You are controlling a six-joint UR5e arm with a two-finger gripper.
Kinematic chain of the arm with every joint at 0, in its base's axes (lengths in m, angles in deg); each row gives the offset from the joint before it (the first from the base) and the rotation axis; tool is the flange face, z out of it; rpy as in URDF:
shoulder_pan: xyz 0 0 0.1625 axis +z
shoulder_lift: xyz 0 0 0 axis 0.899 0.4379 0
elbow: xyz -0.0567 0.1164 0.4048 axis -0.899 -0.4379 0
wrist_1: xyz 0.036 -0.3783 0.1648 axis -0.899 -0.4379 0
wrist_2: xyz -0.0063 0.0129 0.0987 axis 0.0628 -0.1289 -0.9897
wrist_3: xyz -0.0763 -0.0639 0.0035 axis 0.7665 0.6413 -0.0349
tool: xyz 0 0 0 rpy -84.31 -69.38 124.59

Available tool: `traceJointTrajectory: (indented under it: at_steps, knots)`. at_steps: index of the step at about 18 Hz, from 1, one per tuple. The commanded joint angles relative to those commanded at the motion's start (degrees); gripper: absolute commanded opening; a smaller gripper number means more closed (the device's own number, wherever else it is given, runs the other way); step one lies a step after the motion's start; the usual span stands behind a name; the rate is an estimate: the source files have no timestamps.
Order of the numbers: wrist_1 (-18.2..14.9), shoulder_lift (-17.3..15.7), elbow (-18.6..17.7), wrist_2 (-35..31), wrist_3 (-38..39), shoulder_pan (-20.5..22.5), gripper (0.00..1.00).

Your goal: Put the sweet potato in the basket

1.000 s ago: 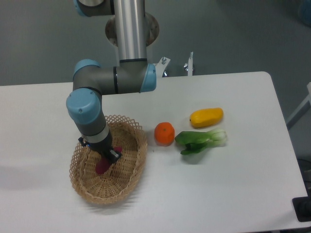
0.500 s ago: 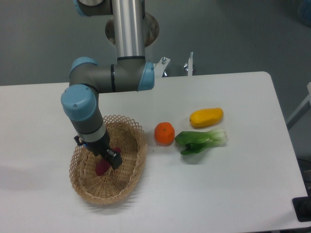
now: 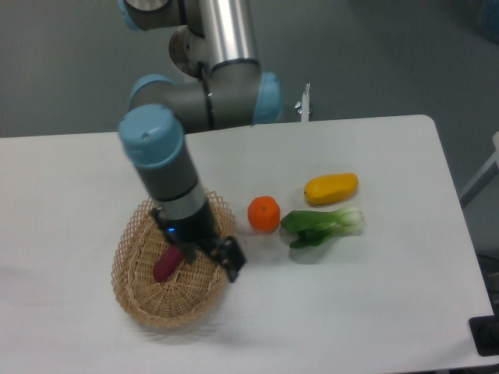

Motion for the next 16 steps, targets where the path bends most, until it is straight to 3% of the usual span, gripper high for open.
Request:
traceJointTrajectory:
  at_steps: [4,11,16]
  knots:
    - [-5.6,-2.8,0.4,1.7,-10.9,6.8,1.00]
    - [-10.9,-5.6,-0.3,4.7,-35.4,17.2,1.00]
    - [-12.3,-7.4,-1.0,8.7,-40.2,21.3,1.00]
